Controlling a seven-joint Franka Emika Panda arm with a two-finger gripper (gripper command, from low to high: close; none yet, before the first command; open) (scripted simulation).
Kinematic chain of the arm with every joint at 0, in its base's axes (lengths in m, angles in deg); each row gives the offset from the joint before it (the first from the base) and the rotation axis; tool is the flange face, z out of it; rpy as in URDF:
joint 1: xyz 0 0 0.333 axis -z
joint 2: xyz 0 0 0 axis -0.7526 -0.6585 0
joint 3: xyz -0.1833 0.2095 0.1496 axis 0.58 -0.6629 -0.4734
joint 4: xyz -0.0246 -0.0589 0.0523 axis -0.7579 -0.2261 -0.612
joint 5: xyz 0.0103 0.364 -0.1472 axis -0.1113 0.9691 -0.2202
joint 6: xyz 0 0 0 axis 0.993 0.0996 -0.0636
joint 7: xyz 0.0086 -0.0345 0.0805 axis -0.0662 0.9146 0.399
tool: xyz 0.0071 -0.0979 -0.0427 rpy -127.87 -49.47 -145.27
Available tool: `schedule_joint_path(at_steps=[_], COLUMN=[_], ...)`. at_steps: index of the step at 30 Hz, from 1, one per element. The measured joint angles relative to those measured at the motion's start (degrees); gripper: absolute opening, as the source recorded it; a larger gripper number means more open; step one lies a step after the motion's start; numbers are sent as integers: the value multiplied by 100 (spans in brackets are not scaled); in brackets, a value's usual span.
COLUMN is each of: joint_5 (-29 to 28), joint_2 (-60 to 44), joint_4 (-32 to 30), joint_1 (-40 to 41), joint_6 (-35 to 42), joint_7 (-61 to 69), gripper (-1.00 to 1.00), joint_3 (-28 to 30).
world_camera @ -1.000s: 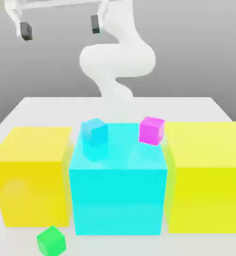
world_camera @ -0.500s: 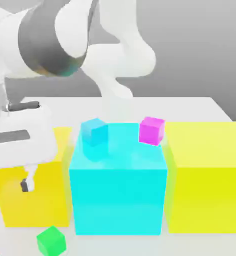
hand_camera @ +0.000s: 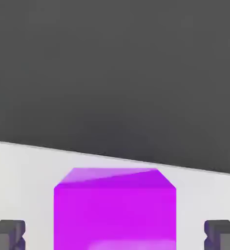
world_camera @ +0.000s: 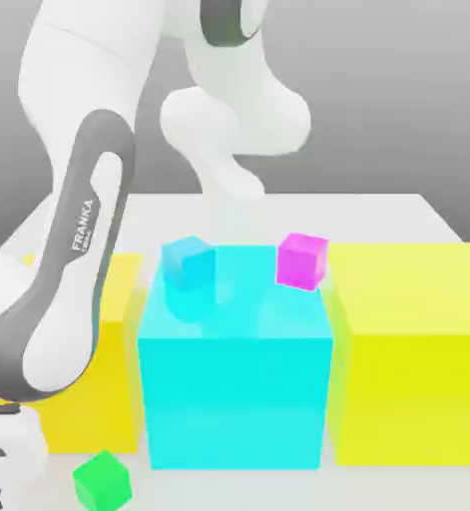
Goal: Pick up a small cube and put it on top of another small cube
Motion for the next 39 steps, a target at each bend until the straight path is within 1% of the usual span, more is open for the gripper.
schedule_joint_path(at_steps=[5,8,10,17,24,30,39], joint_5=[7,-257,-339,-478,-747,-1090,-1685], joint_2=[-1,533,899,2138,3433,4595,6407], joint_4=[0,-143,-298,-942,-1613,-2203,-3109], joint_1=[-5,-193,-324,-789,-1314,-1742,-2139], joint_6=[12,398,640,1371,2041,2564,3271], joint_7=[9,-166,-141,210,523,743,1064], gripper=[-100,-100,-100,-100,-100,-100,-100], joint_3=[7,257,249,-111,-503,-758,-1391])
